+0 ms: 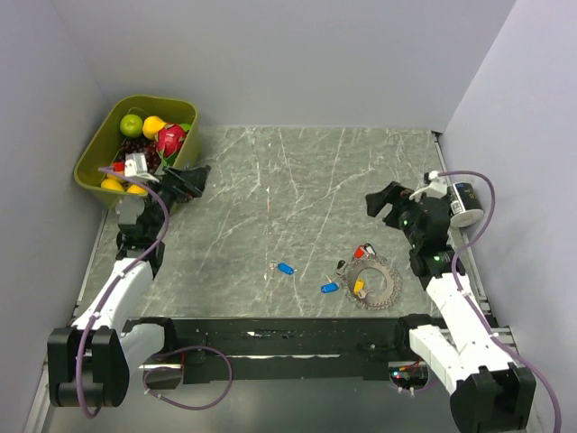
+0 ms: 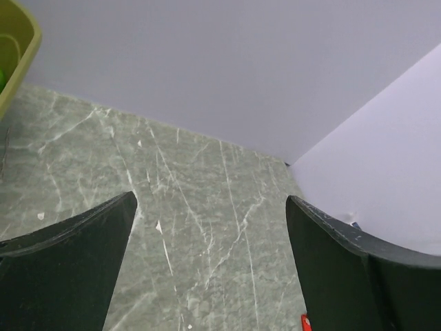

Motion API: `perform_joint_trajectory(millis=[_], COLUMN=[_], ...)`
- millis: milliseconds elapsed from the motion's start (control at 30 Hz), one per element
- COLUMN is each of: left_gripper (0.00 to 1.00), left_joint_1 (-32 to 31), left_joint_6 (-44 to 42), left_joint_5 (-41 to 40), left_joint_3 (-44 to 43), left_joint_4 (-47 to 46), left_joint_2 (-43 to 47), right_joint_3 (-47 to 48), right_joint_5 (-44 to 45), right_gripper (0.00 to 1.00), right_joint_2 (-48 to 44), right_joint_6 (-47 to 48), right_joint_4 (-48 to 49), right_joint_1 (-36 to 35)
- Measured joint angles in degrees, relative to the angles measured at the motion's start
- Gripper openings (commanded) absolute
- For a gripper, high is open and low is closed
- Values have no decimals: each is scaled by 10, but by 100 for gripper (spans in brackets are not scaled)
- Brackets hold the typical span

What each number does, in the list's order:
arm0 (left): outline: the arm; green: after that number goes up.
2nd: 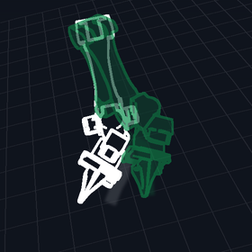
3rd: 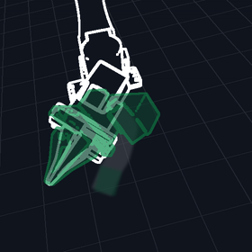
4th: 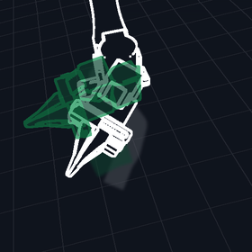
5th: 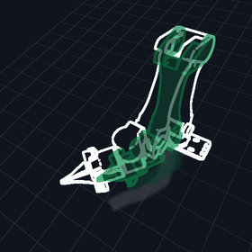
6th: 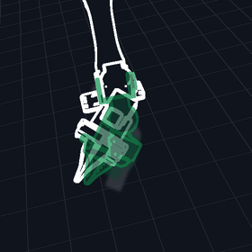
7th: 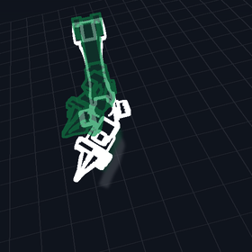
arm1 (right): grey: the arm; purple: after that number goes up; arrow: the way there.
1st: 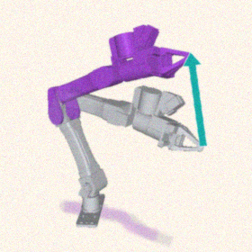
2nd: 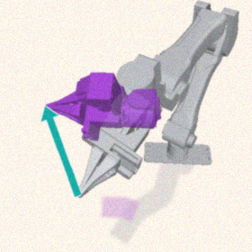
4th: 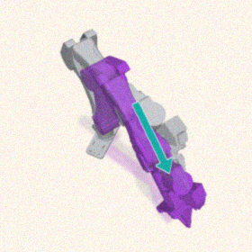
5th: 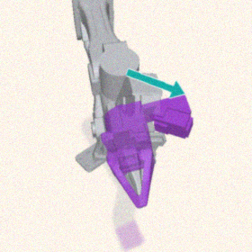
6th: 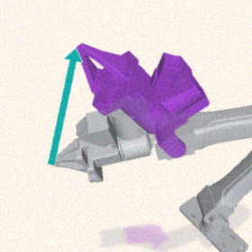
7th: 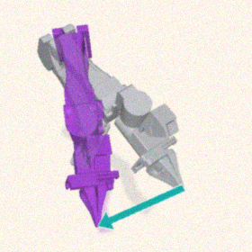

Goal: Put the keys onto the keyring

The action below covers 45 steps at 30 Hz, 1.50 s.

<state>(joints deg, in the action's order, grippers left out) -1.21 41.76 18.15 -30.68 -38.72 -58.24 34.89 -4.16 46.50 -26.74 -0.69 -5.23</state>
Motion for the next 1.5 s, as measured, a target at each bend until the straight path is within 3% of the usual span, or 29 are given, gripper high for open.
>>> perform_joint_trajectory(millis=[167,400,700,900,1200,1500], left_gripper=[96,96,96,96,96,96], left_joint_1=[1,-9,-120,-172,-206,-206], left_joint_6=[-2,-5,-69,-95,-113,-109], left_joint_5=[19,38,-45,-90,-116,-119], left_joint_3=[-62,-80,-230,-285,-301,-277], left_joint_4=[64,97,253,307,337,311], left_joint_2=[-38,-76,-161,-199,-212,-167], right_joint_3=[-14,-45,-85,-98,-55,111], right_joint_5=[-41,-80,-103,-98,-99,-105], right_gripper=[100,100,100,100,100,100], right_joint_2=[26,36,43,77,228,438], right_joint_6=[-46,-112,-168,-180,-182,-143], right_joint_4=[-88,-203,-273,-260,-160,-79], right_joint_1=[-8,-47,-58,-58,-58,-71])
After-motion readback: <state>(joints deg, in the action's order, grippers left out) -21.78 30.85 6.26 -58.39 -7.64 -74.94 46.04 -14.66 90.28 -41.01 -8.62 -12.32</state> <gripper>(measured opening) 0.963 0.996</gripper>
